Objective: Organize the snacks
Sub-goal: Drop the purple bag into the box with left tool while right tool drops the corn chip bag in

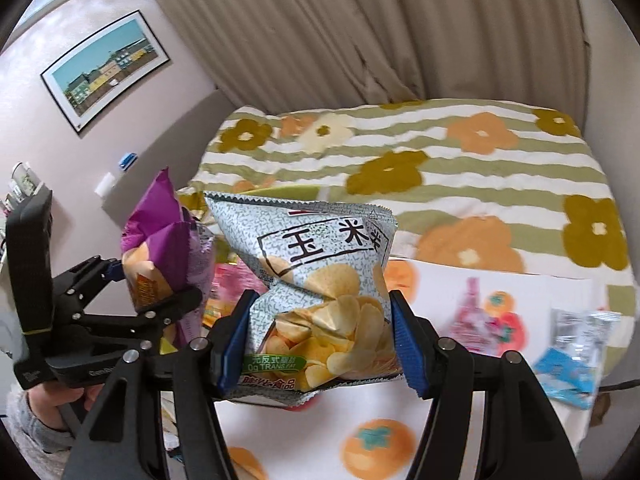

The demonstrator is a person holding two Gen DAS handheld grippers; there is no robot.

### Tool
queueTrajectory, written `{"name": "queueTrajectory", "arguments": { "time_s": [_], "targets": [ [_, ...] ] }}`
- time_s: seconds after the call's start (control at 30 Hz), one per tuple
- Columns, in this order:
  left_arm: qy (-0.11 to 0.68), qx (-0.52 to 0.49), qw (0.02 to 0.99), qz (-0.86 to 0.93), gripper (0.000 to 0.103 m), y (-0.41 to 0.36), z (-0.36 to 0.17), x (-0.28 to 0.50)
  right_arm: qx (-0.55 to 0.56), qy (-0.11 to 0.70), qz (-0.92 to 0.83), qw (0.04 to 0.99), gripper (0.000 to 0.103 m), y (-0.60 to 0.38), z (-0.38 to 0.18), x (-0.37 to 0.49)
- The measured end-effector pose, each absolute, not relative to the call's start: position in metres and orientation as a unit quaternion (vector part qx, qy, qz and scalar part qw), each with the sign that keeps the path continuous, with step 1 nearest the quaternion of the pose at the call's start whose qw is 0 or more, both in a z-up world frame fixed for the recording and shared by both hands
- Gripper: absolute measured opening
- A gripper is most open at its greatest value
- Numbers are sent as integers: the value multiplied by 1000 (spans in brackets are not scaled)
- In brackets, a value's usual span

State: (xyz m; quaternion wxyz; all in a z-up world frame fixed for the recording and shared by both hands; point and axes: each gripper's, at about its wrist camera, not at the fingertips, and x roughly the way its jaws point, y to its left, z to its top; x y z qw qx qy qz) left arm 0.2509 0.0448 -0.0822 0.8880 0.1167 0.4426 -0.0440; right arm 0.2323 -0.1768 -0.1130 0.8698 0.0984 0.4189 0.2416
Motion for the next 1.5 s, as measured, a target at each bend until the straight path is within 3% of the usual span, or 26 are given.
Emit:
{"name": "queueTrajectory", "arguments": {
  "time_s": [0.47,0.57,0.63,1.37,1.43,1.5],
  "targets": [
    [486,103,863,-93,78,167,-127,246,136,442,229,856,60,-55,-133,224],
    [483,114,862,-103,86,165,-133,245,155,450,213,853,60,-50,-140,220],
    [478,111,865,-106,103,165,-134,241,160,453,207,852,60,-48,-141,216],
    [484,34,871,-75,103,191,-141,212,156,466,186,851,60,-30,-158,226],
    [483,29,872,-72,103,193,-141,211,170,476,191,841,65,-27,-163,228],
    [484,26,872,-72,103,194,-141,210,169,473,189,844,87,-24,-164,226]
  ]
}}
